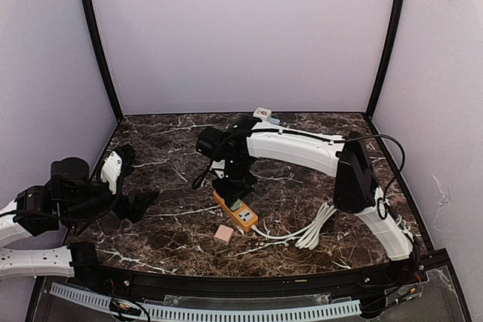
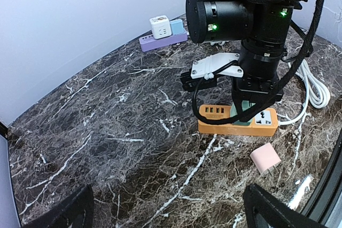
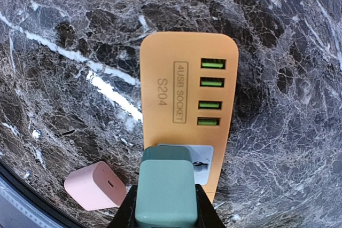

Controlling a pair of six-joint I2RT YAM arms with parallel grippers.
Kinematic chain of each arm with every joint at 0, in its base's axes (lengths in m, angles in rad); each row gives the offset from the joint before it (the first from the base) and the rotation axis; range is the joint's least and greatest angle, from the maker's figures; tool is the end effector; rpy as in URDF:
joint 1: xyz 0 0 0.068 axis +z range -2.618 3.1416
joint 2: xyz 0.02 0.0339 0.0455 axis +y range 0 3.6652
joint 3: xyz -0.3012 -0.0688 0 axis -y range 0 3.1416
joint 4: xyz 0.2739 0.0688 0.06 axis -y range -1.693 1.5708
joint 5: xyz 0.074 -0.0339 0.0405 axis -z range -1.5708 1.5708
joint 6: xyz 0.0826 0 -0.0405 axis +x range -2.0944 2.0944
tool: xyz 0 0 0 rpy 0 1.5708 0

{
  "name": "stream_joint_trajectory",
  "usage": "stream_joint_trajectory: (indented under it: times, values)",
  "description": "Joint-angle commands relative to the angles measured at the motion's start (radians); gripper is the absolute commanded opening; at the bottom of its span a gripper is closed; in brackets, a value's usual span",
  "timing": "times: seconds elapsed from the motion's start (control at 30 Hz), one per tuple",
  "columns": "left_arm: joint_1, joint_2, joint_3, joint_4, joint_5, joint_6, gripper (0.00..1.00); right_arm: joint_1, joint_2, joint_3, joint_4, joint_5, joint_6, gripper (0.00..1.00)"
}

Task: Insert the plug

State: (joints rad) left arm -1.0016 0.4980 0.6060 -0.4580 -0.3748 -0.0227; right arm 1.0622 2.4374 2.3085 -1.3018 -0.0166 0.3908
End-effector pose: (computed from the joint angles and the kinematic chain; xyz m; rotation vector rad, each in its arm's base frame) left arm 0.1133 -0.1210 0.2948 0.6684 1.7889 -0.3360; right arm 0.2670 0.4817 0.1777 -1.0044 2.8732 0.1607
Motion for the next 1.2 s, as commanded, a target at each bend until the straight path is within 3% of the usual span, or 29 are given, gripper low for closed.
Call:
stream_joint_trajectory:
  times: [0.0,0.1,0.37,0.8,1.17]
  values:
    - [0.004,0.005,-0.014,0.008,0.007,0.012,0.99,0.018,0.103,-0.044,-0.067,0.043,0.030,0.00]
    - [0.003,0.008,-0.013,0.007,0.009,0.015,0.99,0.017,0.105,-0.040,-0.068,0.047,0.045,0.01]
    - [0.004,0.025,-0.011,0.009,0.023,0.017,0.99,0.017,0.092,0.022,-0.068,0.032,0.061,0.27]
    - [0.003,0.038,-0.011,0.010,0.047,0.017,0.99,0.015,0.001,0.079,0.017,-0.046,0.114,0.55]
    - [0.003,0.061,-0.019,0.023,0.020,-0.023,0.99,-0.003,-0.148,0.026,0.053,-0.008,0.158,0.74]
